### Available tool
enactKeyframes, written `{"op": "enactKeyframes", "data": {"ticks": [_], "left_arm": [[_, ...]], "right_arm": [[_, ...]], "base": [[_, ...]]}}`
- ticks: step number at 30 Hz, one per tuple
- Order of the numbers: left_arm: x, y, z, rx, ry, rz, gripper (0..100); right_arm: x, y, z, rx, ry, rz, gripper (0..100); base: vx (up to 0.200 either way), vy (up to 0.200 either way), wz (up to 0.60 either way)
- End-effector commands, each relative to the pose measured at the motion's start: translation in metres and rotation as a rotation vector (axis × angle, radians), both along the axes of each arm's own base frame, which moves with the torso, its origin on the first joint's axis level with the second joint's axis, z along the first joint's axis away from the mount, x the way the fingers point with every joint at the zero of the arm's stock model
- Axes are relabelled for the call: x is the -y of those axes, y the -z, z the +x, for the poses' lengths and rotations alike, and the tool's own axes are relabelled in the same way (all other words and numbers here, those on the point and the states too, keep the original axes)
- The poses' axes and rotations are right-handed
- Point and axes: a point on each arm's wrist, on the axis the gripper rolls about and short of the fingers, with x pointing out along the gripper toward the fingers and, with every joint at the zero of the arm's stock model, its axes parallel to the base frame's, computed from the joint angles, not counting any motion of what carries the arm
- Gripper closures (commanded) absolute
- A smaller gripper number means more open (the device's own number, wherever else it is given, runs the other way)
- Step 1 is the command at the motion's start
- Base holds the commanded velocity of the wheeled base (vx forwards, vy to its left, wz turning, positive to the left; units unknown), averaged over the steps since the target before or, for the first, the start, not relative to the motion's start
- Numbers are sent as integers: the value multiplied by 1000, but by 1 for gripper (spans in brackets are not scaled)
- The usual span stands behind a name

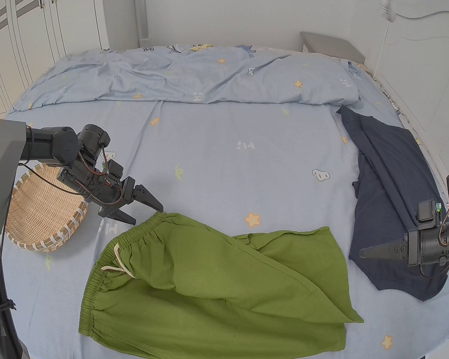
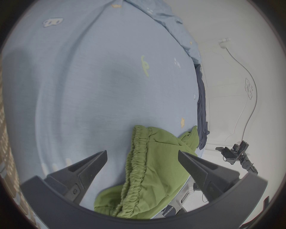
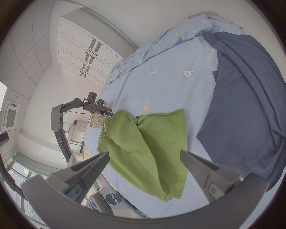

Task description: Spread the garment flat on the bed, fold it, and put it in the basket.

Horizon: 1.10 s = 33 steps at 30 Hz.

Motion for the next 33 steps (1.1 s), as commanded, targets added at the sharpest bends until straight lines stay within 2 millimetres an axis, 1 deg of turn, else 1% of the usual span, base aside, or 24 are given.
{"op": "enactKeyframes", "data": {"ticks": [1,3,5,13,14,15,19,29,31,33], "left_arm": [[4,10,6,-18,8,1,0],[5,10,7,-18,11,1,0],[7,17,10,-31,14,2,0],[9,21,17,-37,10,-3,0],[13,22,19,-39,12,-6,100],[17,24,19,-50,12,-9,100],[21,26,19,-60,18,-15,100],[19,23,19,-67,4,-30,100],[18,20,18,-67,-6,-34,100],[12,-6,10,-33,-46,-54,100]], "right_arm": [[-1,3,1,-10,-4,0,0],[0,3,1,-10,-1,0,0],[0,3,2,-6,-1,1,0],[-1,3,1,-6,-3,1,0],[0,3,1,-6,-1,1,0],[0,3,1,-6,-1,1,0],[0,3,1,-6,-1,1,0],[1,3,2,-2,3,1,0],[1,3,2,-2,3,1,0],[2,3,2,-3,10,1,0]], "base": [[0,0,0],[0,0,0],[0,0,0],[0,0,0],[0,0,0],[0,0,0],[0,0,0],[0,0,0],[0,0,0],[0,0,0]]}}
